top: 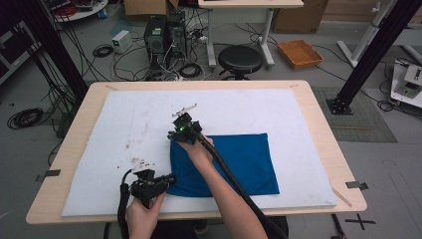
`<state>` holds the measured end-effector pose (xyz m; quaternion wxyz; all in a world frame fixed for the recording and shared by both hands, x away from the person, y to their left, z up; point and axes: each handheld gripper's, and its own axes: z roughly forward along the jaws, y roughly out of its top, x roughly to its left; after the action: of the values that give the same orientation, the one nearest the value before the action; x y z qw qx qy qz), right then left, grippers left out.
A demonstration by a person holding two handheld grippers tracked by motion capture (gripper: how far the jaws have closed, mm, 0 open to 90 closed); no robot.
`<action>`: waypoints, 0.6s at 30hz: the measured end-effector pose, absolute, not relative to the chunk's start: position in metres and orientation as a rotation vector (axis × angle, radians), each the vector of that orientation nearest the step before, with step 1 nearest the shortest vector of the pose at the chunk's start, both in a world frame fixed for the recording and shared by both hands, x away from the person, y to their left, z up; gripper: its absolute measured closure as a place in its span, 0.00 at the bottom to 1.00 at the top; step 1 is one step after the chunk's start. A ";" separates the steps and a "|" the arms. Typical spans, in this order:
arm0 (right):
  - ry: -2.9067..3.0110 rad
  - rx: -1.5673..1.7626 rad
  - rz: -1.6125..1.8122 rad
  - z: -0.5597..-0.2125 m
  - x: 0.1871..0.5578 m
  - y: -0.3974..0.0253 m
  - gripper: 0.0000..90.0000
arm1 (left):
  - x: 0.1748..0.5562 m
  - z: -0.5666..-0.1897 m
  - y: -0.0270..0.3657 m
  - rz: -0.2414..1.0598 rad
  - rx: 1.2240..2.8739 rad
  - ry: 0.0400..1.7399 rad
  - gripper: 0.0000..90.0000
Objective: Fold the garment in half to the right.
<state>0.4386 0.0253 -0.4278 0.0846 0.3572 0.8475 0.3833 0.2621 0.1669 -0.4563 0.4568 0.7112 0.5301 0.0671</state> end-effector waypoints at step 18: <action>2.531 1.027 1.126 -0.426 0.443 0.030 0.97 | 0.261 -0.454 0.166 0.160 1.749 1.290 0.94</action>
<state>0.4434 0.0303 -0.4261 0.0933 0.3462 0.8530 0.3793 0.2614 0.1664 -0.4542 0.4626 0.7116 0.5248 0.0652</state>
